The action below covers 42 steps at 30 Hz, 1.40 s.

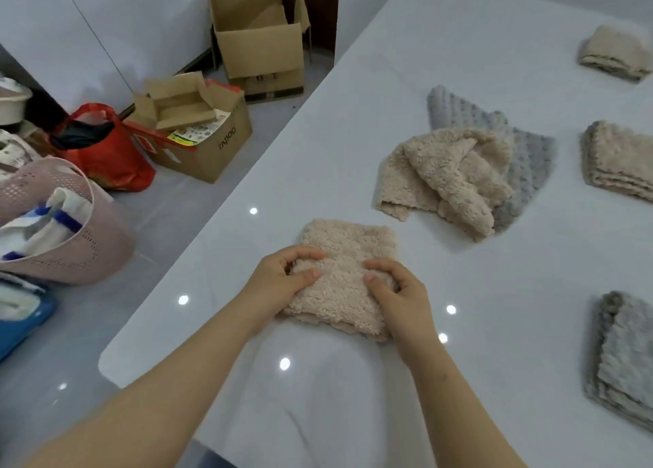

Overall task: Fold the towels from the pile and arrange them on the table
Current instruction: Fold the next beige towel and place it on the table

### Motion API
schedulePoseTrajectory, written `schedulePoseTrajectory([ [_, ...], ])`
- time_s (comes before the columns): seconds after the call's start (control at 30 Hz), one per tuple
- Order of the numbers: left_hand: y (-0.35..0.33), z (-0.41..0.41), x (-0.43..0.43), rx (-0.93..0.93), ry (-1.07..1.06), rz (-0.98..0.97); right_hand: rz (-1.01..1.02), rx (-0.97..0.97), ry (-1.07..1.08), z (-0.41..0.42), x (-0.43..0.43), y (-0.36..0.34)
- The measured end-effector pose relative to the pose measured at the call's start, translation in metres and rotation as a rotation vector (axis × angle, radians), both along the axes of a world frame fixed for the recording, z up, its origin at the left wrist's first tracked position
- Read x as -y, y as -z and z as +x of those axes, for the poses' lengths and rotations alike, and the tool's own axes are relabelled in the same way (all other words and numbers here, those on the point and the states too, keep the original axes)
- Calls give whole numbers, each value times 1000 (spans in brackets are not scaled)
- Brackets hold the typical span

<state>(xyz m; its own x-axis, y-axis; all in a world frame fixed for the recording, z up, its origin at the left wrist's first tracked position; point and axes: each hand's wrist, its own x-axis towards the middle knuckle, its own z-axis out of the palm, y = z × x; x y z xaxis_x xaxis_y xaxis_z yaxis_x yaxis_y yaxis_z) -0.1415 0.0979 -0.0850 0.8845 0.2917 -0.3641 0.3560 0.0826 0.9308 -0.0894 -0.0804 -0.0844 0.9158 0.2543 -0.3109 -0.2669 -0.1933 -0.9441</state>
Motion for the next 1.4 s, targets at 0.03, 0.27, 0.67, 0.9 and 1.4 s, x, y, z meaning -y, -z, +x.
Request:
schedulePoseTrajectory([
  [0.03,-2,-1,-4,-9,-5,1,-4,-17,7,-2,-5,-3],
  [0.27,-18,-12,-80,-62,-49,14,92,-95,6,-25,-72,-18],
  [0.67,-29,12,-344,-79,38,3,79,-75,144,-17,-340,-24],
  [0.9,-10,55,-425,-162,87,38,93,-171,200,17,-423,-12],
  [1.4,-17,340,-462,-113,211,133,56,-186,280,289,-465,-19],
])
